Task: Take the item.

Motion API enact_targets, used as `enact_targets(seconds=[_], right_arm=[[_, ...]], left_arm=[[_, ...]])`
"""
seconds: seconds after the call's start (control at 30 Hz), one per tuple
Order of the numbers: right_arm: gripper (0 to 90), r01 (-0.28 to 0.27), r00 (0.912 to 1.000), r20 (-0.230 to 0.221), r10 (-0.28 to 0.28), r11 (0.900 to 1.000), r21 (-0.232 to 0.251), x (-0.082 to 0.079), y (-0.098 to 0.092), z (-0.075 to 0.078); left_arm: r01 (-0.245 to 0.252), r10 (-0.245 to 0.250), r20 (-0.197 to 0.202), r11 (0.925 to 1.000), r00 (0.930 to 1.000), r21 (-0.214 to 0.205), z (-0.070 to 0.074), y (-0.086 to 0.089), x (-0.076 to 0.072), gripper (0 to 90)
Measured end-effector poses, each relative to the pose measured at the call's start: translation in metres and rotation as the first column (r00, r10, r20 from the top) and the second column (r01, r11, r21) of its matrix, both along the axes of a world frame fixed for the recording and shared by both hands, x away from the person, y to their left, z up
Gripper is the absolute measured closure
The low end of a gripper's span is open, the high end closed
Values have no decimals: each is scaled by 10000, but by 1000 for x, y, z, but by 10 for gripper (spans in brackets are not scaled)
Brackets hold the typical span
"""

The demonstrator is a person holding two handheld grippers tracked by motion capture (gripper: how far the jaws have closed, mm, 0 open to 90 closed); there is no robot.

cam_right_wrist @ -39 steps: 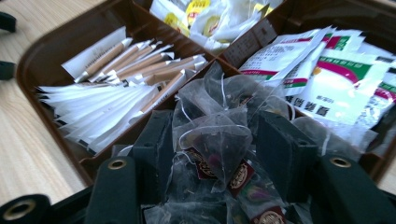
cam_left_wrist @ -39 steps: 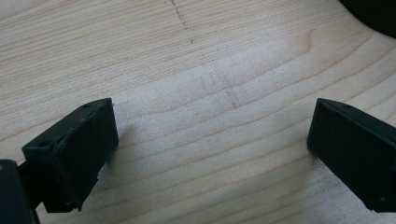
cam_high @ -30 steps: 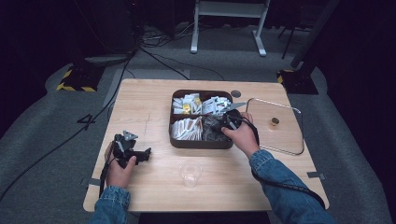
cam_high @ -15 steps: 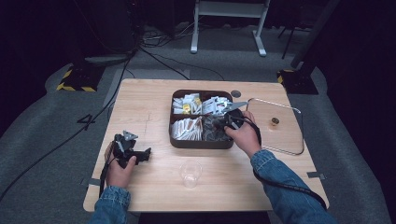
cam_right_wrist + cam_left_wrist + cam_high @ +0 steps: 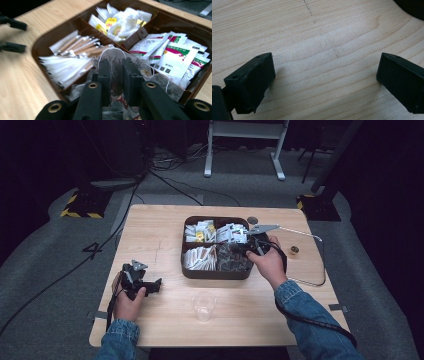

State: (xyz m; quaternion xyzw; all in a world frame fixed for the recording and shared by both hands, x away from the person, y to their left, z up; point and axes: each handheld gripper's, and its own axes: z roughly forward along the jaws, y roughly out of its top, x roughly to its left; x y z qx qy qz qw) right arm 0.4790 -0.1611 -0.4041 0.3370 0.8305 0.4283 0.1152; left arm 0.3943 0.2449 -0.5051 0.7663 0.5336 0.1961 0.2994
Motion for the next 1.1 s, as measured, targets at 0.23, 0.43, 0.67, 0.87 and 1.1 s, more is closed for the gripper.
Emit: enact_targets(seconds=[0.23,0.43,0.67,0.87,1.1], right_arm=[[782,-95,9999,93,91,9986,513,-11,-5,14],[782,-305,9994,165,295,9974,653,-21,-5,22],[782,-946,9945,518,911,9930,703,-47,2,38],[782,-1436,9880,668,1390,9872,690,-67,10,48],[781,-1855,9804,770,1813,9813,522,-91,20,51]], left_arm=[[20,-20,1,10000,10000,13,0,0,0,22],[18,-18,3,10000,10000,8,0,0,0,22],[21,-21,1,10000,10000,13,0,0,0,22],[22,-22,4,10000,10000,15,0,0,0,22],[21,-21,3,10000,10000,16,0,0,0,22]])
